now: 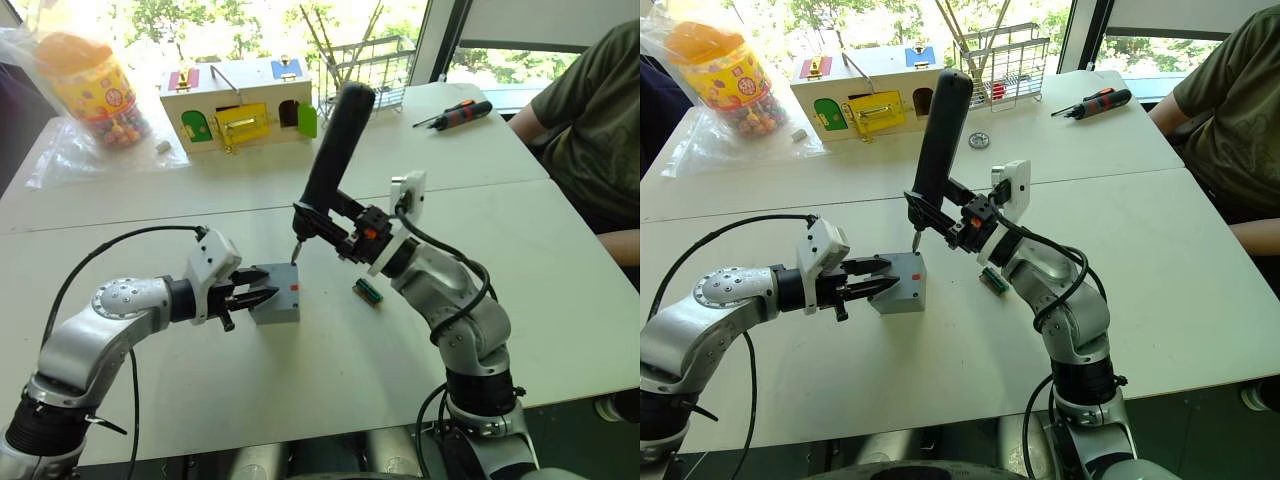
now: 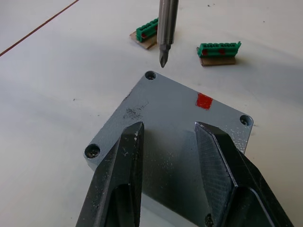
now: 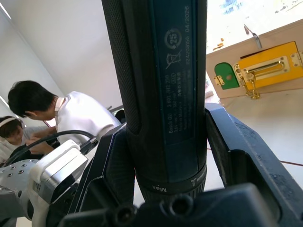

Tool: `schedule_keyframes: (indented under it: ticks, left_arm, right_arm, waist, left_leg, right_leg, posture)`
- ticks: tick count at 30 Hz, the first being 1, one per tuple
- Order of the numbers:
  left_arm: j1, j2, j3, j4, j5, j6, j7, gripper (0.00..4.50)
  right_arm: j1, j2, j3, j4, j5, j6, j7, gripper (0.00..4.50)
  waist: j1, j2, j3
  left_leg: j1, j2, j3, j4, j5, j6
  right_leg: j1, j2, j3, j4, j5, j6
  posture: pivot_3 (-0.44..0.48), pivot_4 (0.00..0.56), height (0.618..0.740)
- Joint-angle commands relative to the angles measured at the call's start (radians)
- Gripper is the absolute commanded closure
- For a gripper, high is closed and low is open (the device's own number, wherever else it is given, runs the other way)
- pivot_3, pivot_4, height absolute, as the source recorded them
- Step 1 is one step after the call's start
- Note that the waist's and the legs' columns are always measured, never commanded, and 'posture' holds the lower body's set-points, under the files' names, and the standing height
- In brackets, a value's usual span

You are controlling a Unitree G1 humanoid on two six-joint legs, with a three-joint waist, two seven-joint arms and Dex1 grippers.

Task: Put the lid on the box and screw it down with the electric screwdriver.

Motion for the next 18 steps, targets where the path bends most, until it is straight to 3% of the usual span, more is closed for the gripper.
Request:
schedule_keyframes:
  ticks: [1,12,18]
  left_arm:
    - [-0.001,0.015,-0.018,0.005,0.018,0.0,-0.011,2.79]
    - [-0.001,0.026,-0.024,0.018,0.034,-0.005,-0.021,2.79]
    - [-0.002,0.029,-0.03,0.028,0.047,-0.012,-0.029,2.79]
  right_arm:
    - [-0.013,0.006,0.008,-0.017,-0.003,-0.059,0.001,2.62]
    - [-0.009,-0.006,0.051,0.056,-0.053,-0.134,0.022,2.62]
    - [-0.025,-0.068,0.15,0.061,-0.112,-0.1,0.065,2.62]
  waist:
    - [0.0,0.0,0.0]
    - [-0.001,0.0,0.0]
    - [-0.002,0.001,-0.002]
  left_leg:
    - [0.0,0.0,0.0,0.0,0.0,0.0]
    - [0.0,0.0,0.0,0.0,0.0,0.0]
    - [0.003,0.0,0.0,-0.001,0.0,0.0]
  right_leg:
    - [0.0,0.0,0.0,0.0,0.0,0.0]
    - [0.0,0.0,0.0,0.0,0.0,0.0]
    - [0.002,0.0,0.0,0.0,0.0,0.0]
  posture:
    - [0.0,0.15,0.74]
    - [0.0,0.15,0.74]
    - [0.0,0.15,0.74]
